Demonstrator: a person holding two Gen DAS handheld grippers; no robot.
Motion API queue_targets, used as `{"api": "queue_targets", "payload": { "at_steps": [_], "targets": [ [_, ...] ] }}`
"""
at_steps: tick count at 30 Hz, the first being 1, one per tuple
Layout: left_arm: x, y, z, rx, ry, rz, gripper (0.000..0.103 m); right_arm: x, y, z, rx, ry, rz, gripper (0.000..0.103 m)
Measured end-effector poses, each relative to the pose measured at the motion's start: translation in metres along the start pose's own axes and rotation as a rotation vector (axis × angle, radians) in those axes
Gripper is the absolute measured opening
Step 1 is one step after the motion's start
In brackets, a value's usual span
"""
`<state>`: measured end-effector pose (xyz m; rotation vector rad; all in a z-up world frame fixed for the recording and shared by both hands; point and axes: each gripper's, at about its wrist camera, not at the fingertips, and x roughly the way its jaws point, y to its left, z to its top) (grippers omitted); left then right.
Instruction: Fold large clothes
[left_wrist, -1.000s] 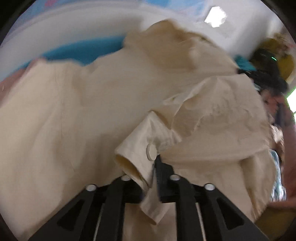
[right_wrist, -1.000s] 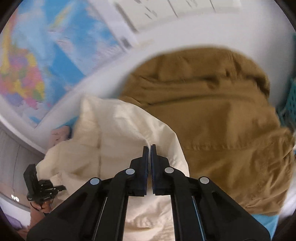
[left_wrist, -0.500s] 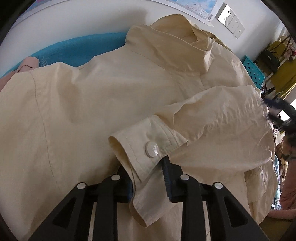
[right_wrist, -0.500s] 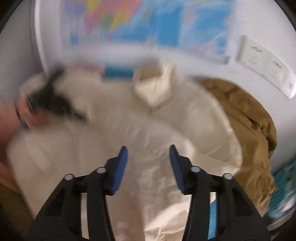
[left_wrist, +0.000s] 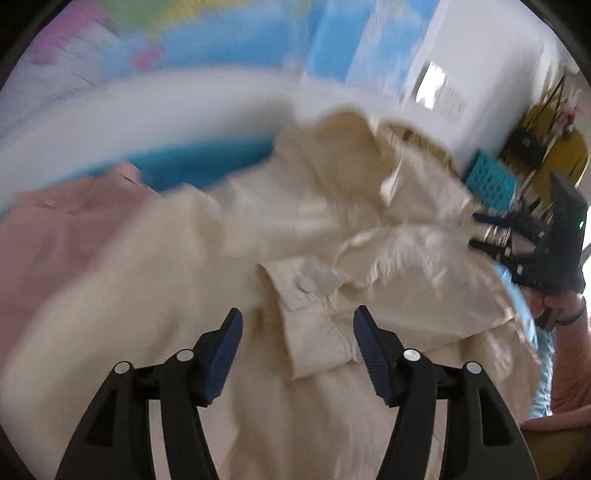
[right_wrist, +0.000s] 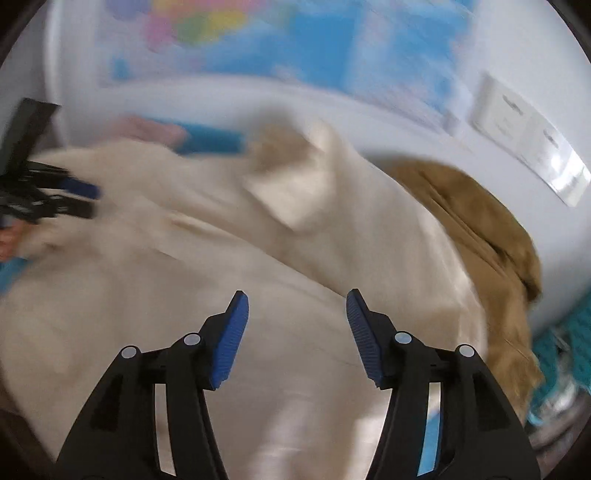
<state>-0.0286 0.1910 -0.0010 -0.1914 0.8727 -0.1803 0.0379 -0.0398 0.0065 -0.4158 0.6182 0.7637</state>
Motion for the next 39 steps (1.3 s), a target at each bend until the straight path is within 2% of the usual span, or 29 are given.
{"api": "queue_targets", "payload": {
  "at_steps": [1,4,8,10,12,17,19,21,22,23,24,25,26,27,28,30,35,39],
  "targets": [
    [-0.018,0.003,-0.002,-0.009,-0.048,0.025,0.072,0.004,0.013,0.007,-0.021,-0.001,0.040,0.055],
    [-0.066,0.016,-0.012,-0.054,-0.152,0.117,0.075,0.039,0.055,0.019,-0.110,0.056,0.114,0.055],
    [-0.118,0.047,-0.037,-0.110,-0.213,0.220,0.077,0.095,0.082,0.012,-0.122,0.193,0.185,0.049],
    [-0.137,0.063,-0.054,-0.127,-0.203,0.289,0.078,0.117,0.084,0.002,-0.129,0.251,0.164,0.050],
    [-0.148,0.078,-0.069,-0.134,-0.177,0.325,0.078,0.117,0.081,0.001,-0.123,0.243,0.169,0.051],
    [-0.153,0.102,-0.096,-0.104,-0.086,0.328,0.080,0.106,0.076,0.004,-0.069,0.258,0.196,0.057],
    [-0.151,0.109,-0.104,-0.075,-0.056,0.312,0.085,0.100,0.076,0.003,-0.072,0.255,0.189,0.061],
    [-0.144,0.115,-0.109,-0.041,-0.016,0.311,0.085,0.094,0.079,-0.001,-0.065,0.252,0.193,0.061],
    [-0.139,0.118,-0.112,-0.028,0.014,0.287,0.084,0.094,0.080,-0.002,-0.059,0.250,0.197,0.062],
    [-0.136,0.121,-0.115,-0.018,0.032,0.275,0.081,0.090,0.081,-0.004,-0.055,0.246,0.202,0.063],
    [-0.129,0.121,-0.118,-0.002,0.065,0.275,0.063,0.085,0.081,-0.006,-0.053,0.241,0.200,0.064],
    [-0.122,0.119,-0.120,0.013,0.107,0.281,0.036,0.080,0.081,-0.007,-0.050,0.236,0.200,0.064],
    [-0.116,0.117,-0.120,0.026,0.143,0.297,0.026,0.076,0.081,-0.007,-0.046,0.229,0.205,0.064],
    [-0.114,0.114,-0.119,0.035,0.154,0.304,0.014,0.070,0.082,-0.008,-0.041,0.220,0.207,0.064],
    [-0.115,0.110,-0.116,0.045,0.156,0.298,0.007,0.067,0.080,-0.007,-0.036,0.210,0.209,0.064],
    [-0.125,0.101,-0.105,0.048,0.134,0.278,0.007,0.056,0.078,-0.008,-0.013,0.188,0.223,0.064],
    [-0.177,0.058,-0.049,0.079,0.014,0.109,0.007,0.024,0.060,-0.003,0.043,0.110,0.262,0.064],
    [-0.183,0.000,0.004,0.133,0.012,-0.015,0.005,0.001,0.043,-0.001,0.103,0.040,0.303,0.064]
  ]
}}
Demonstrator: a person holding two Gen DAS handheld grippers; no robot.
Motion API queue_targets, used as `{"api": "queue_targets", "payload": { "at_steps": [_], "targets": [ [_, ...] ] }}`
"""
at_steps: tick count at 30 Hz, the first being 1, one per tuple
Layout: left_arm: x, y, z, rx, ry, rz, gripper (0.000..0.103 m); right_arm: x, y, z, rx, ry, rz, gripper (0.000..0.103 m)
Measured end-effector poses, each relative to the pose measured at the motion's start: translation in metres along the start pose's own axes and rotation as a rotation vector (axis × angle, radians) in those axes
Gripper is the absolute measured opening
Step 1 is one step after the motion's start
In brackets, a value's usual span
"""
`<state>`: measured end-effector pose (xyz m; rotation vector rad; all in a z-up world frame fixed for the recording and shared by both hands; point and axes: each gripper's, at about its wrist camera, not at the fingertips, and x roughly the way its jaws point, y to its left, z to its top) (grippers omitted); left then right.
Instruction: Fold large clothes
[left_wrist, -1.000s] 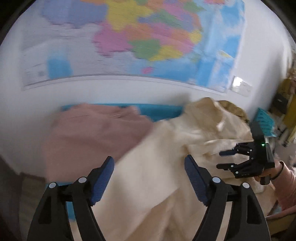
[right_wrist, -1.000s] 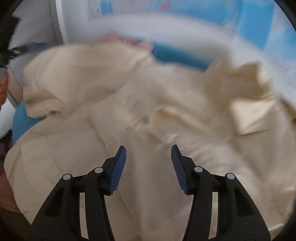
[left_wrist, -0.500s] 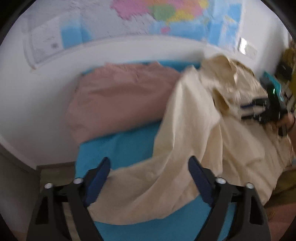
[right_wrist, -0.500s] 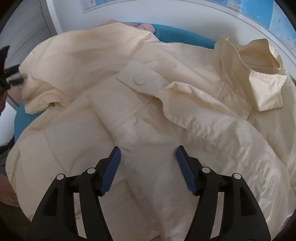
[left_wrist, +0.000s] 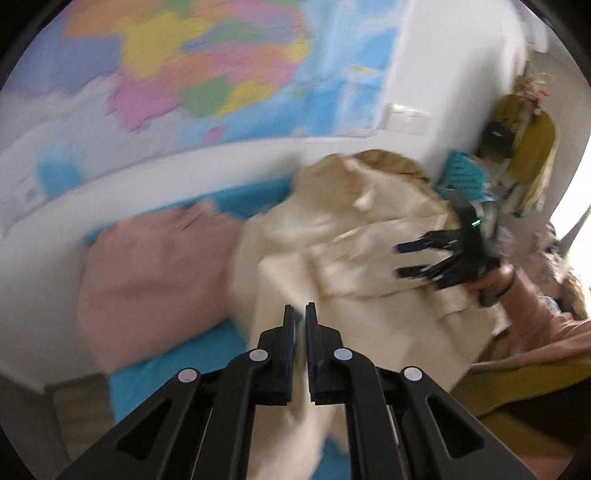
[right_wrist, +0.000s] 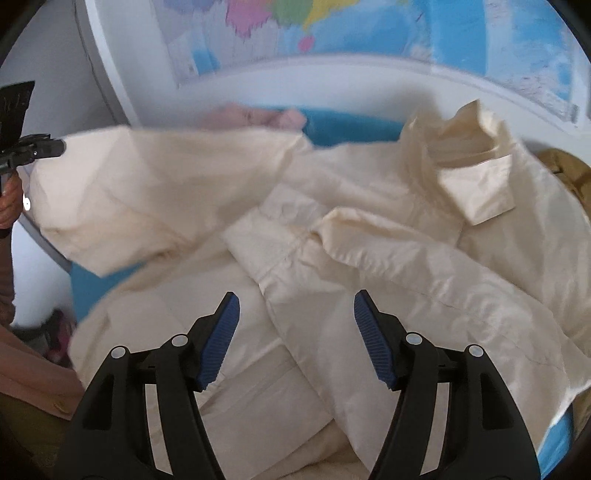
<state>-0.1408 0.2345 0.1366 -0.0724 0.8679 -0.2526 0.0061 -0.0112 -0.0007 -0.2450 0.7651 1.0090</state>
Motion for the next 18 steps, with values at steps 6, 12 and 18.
{"api": "queue_targets", "payload": {
  "at_steps": [6,12,18],
  "targets": [
    [0.070,-0.096,0.065,0.113,0.126,-0.133,0.005,-0.030,-0.009,-0.015,0.063,-0.079,0.056,0.066],
    [0.090,-0.096,0.062,0.103,0.077,-0.076,0.051,-0.032,0.001,-0.033,0.039,-0.082,0.068,0.070],
    [0.057,-0.002,-0.003,-0.087,0.022,0.191,0.082,-0.021,0.001,-0.039,0.043,-0.066,0.096,0.075]
  ]
}}
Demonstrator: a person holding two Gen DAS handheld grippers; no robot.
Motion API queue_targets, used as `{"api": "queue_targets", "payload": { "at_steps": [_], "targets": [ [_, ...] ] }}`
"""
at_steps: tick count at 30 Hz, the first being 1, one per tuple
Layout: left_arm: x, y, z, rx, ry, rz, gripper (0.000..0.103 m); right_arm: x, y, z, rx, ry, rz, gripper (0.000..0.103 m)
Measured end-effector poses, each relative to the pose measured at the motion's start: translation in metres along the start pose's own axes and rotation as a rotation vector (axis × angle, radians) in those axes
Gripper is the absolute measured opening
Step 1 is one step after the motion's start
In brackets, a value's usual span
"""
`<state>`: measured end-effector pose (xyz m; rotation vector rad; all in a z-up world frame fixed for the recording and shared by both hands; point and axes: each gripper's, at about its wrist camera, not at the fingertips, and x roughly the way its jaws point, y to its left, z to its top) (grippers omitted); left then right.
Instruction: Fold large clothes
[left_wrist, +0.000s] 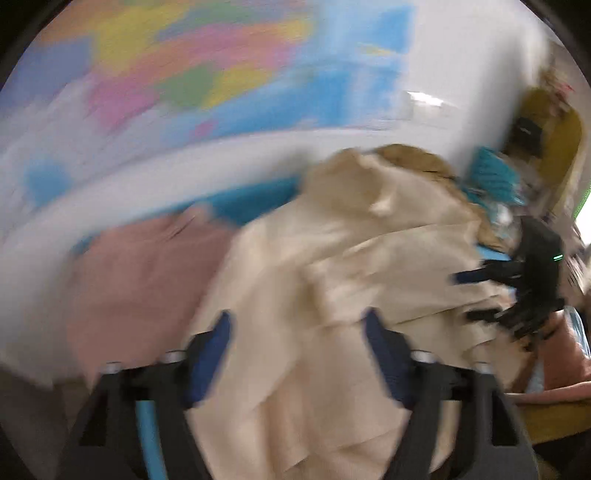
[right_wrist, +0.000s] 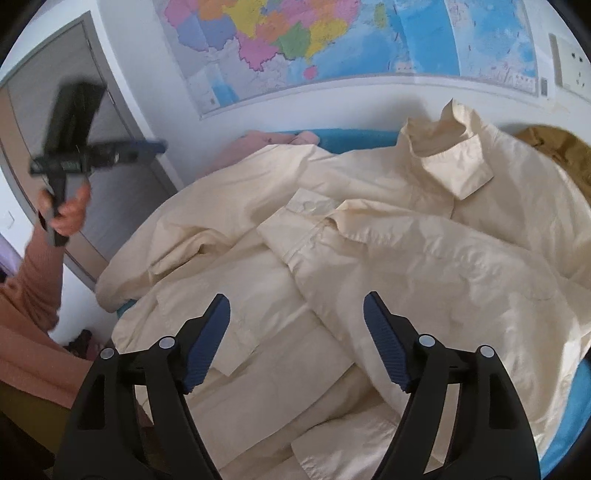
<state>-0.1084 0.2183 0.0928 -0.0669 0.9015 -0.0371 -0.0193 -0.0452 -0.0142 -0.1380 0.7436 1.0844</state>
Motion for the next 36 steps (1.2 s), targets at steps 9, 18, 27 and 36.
{"api": "queue_targets", "payload": {
  "at_steps": [9,18,27,36],
  "targets": [
    [0.023,0.099,-0.138,-0.237,0.288,-0.104,0.084,0.027,0.013,0.002,-0.011,0.050,0.059,0.076],
    [-0.012,0.016,-0.093,-0.034,0.262,-0.221,0.005,0.019,0.024,0.000,-0.021,0.029,0.077,0.076],
    [-0.010,-0.118,0.033,0.135,0.169,-0.405,0.011,-0.035,0.004,-0.013,0.043,-0.097,0.094,0.076],
    [0.149,-0.164,0.060,-0.034,0.362,-0.457,0.039,-0.071,-0.034,-0.045,0.186,-0.154,0.034,0.083]
  ]
}}
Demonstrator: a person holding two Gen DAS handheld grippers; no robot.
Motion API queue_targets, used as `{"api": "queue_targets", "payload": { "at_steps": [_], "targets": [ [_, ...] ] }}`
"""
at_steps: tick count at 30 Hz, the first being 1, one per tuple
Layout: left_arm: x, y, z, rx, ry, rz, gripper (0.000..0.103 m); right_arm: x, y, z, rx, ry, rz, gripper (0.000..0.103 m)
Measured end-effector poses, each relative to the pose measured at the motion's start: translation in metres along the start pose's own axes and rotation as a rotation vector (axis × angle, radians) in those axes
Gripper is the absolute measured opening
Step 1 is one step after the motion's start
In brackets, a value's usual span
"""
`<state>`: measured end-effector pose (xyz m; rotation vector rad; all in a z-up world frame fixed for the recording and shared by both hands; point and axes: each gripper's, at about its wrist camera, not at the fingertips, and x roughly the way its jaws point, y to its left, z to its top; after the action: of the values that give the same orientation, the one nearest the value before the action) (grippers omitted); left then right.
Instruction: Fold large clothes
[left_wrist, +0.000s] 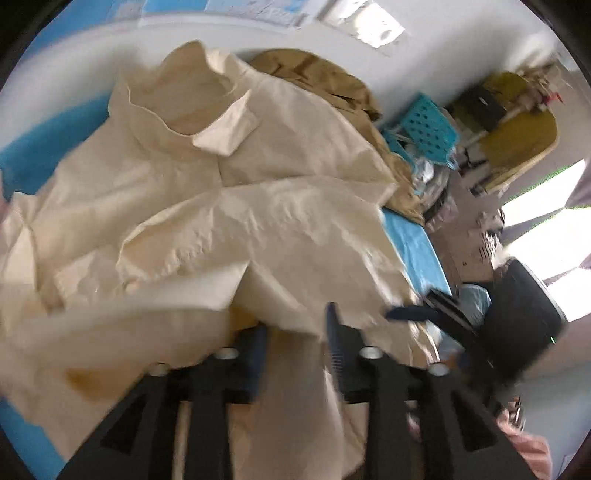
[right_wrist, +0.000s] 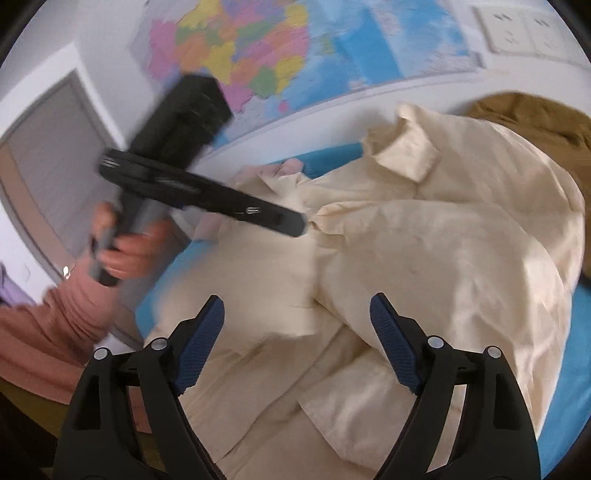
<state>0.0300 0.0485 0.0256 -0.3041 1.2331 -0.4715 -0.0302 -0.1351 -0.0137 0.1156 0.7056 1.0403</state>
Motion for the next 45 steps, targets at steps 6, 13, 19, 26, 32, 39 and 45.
{"api": "queue_targets", "payload": {
  "at_steps": [6,13,19,26,32,39,45],
  "targets": [
    [-0.015,0.027,0.008,-0.098,-0.147,-0.030,0.068,0.003,0.039,-0.013,-0.133,0.004,-0.009,0.098],
    [-0.038,0.026,0.002,-0.090,-0.252,-0.028,0.081,0.074,0.092,-0.035,-0.420,0.108,-0.270,0.097],
    [-0.059,0.045,-0.016,-0.068,-0.312,0.022,0.081,0.056,0.056,-0.017,-0.298,0.108,-0.271,0.017],
    [-0.086,0.081,-0.048,-0.069,-0.392,0.045,0.081,-0.007,-0.030,0.040,0.029,-0.052,-0.122,0.002],
    [-0.089,0.086,-0.067,-0.022,-0.423,0.182,0.081,0.010,-0.077,0.050,0.214,-0.024,-0.022,0.002],
    [-0.077,0.097,-0.080,0.034,-0.425,0.304,0.081,0.024,-0.118,0.031,0.426,0.025,-0.016,0.012],
    [-0.038,0.117,-0.077,0.035,-0.317,0.444,0.081,0.002,-0.124,0.026,0.452,-0.006,-0.034,0.071]
  ]
}}
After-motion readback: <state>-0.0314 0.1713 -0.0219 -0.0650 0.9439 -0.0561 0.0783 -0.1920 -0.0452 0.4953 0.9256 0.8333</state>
